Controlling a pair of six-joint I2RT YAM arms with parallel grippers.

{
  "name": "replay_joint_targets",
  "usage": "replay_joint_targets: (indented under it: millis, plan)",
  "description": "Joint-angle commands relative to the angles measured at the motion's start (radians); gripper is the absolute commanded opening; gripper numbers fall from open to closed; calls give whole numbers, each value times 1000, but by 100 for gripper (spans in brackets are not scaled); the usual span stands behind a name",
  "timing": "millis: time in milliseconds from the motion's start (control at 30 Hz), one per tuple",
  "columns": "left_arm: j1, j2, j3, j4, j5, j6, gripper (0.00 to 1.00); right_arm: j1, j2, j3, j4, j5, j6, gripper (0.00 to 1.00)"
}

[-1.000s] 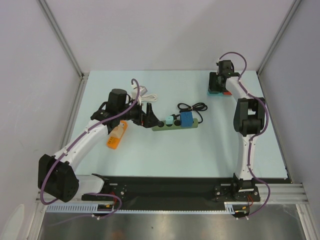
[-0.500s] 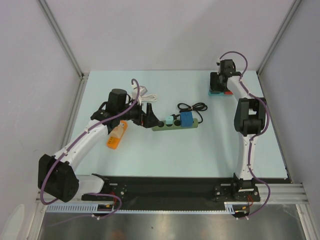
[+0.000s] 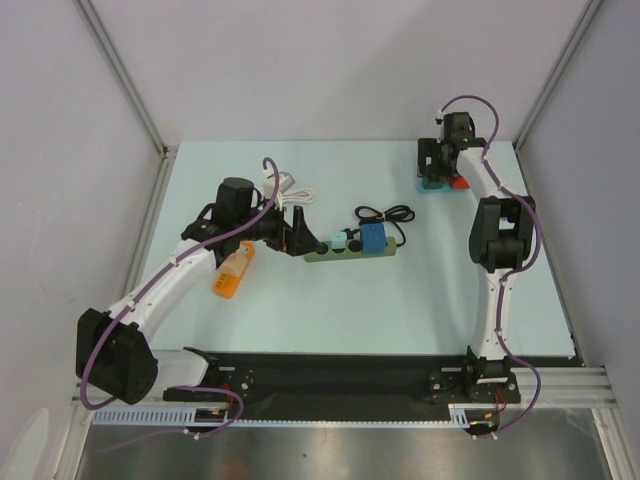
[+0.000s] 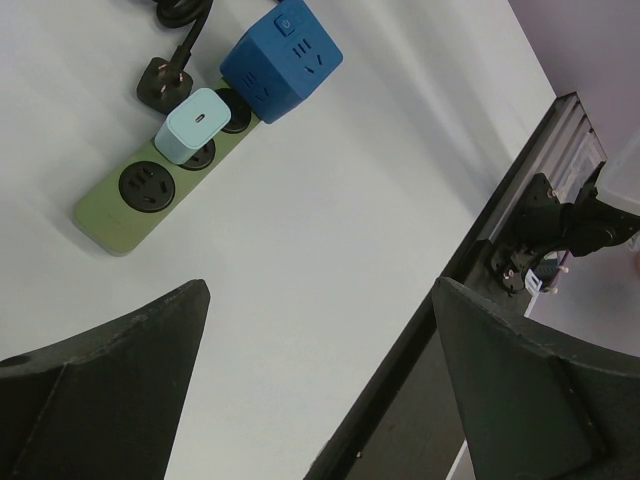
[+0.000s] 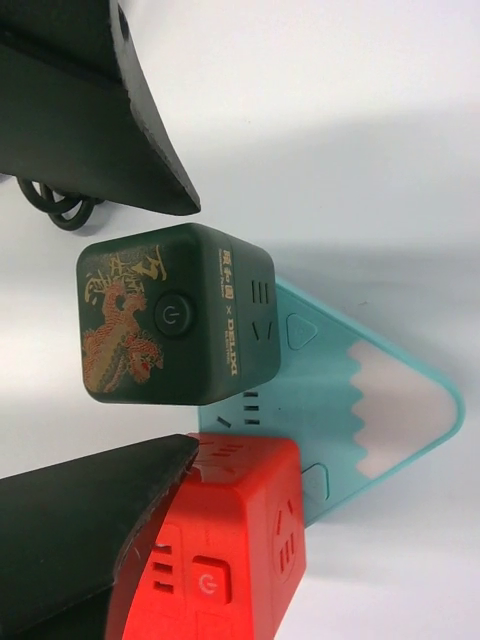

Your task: Insert the plug

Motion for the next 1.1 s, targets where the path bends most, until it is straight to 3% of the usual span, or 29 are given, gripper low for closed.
replay_joint_targets:
  millis: [0,167,267,300,400,433,533,733,867,1067]
  plan:
    - [1,-27,-8,34,24,9,100,6,-97,17,-1,60,-8,97]
    - [3,-24,-5,34,30,9,100,6,-148,23,-4,82,-8,92]
    - [3,-24,-5,35,27,9,100,11,-174,19,-11,71,-6,81]
    - [3,-24,-7,34,27,9,100,12,-179,6,-8,68,-6,62]
    - [3,-23,-7,34,30,8,100,20,-196,-26,-7,65,5,21]
    - [3,-24,-5,35,30,8,100,22,-200,-59,1,62,9,18]
    - [3,-26,-7,34,30,8,100,25,-211,-147,59,37,12,9]
    - [3,-19,-4,34,30,8,100,23,-113,-176,74,5,49,4]
    - [3,-16,-8,34,27,9,100,15,-84,-165,62,17,57,2]
    - [3,-15,-4,35,35,8,100,12,-171,-152,64,19,45,3]
